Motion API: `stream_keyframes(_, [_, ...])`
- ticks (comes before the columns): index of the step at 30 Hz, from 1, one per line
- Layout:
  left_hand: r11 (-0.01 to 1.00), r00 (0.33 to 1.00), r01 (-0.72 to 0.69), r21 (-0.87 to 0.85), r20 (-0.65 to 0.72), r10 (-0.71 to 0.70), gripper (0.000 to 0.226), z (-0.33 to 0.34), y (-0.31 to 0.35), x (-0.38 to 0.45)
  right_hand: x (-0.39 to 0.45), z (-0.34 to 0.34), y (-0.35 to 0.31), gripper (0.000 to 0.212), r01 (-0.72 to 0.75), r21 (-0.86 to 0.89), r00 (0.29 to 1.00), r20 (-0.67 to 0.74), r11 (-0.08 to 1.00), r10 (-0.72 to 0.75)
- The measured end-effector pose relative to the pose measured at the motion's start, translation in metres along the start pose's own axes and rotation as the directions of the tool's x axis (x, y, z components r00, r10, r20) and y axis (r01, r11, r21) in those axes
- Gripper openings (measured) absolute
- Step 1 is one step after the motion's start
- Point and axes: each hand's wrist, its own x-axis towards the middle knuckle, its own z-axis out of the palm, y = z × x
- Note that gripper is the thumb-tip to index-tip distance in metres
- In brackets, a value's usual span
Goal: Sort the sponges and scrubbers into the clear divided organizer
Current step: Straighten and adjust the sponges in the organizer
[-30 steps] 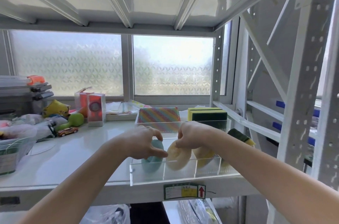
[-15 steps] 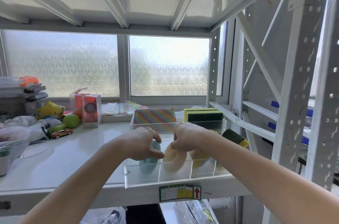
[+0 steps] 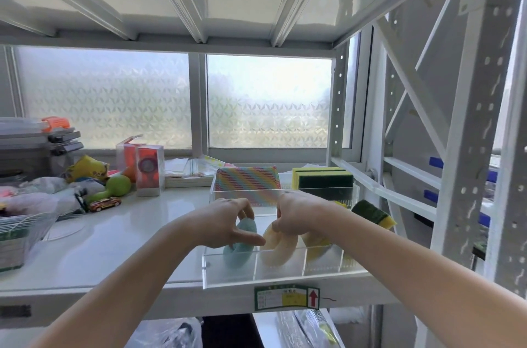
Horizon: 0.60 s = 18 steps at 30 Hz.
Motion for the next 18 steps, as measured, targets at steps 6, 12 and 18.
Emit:
stream_keyframes(6, [0.998,0.999,-0.031,0.051,-0.030,0.032,0.061,-0.0035,-0.0023,-0.0017,-0.0010,-0.0003,-0.0008,0.036,-0.017,0.010,1.000,0.006,1.000,0.017])
stream_keyframes(12, [0.998,0.997,-0.058,0.028,-0.040,0.059,0.060,-0.0079,-0.0050,-0.0053,-0.0020,-0.0031,-0.0013,0.035,-0.019,0.009,1.000,0.007,1.000,0.019])
stream_keyframes(18, [0.996,0.997,-0.074,0.045,-0.029,0.076,0.060,-0.0060,-0.0059,-0.0048,-0.0021,-0.0016,-0.0024,0.036,-0.014,0.007,1.000,0.001,1.000,0.014])
